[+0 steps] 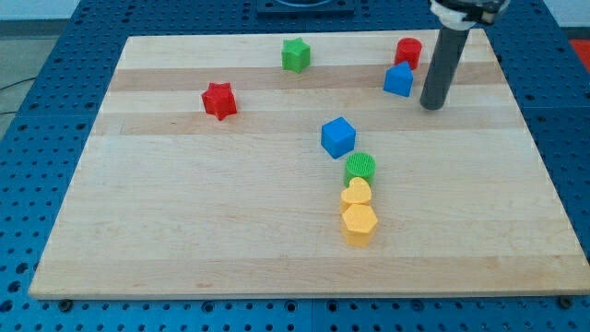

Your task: Move arm to the centre of green circle and blue cube

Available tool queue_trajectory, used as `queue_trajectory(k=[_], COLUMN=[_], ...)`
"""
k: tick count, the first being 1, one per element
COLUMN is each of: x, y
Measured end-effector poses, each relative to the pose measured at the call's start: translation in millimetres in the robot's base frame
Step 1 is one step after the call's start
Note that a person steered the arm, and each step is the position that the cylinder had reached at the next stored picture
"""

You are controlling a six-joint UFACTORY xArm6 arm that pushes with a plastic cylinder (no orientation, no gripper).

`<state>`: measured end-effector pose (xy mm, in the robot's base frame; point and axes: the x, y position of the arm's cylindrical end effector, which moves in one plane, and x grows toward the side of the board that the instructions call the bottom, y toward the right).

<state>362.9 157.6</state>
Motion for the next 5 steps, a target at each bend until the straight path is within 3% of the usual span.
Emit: queue_trajectory(k=[1,2,3,4,5], x=[-32.5,-57.9,-60.1,56.6,198.0], y=[-37.1,13.6,23.6,45.3,20.9])
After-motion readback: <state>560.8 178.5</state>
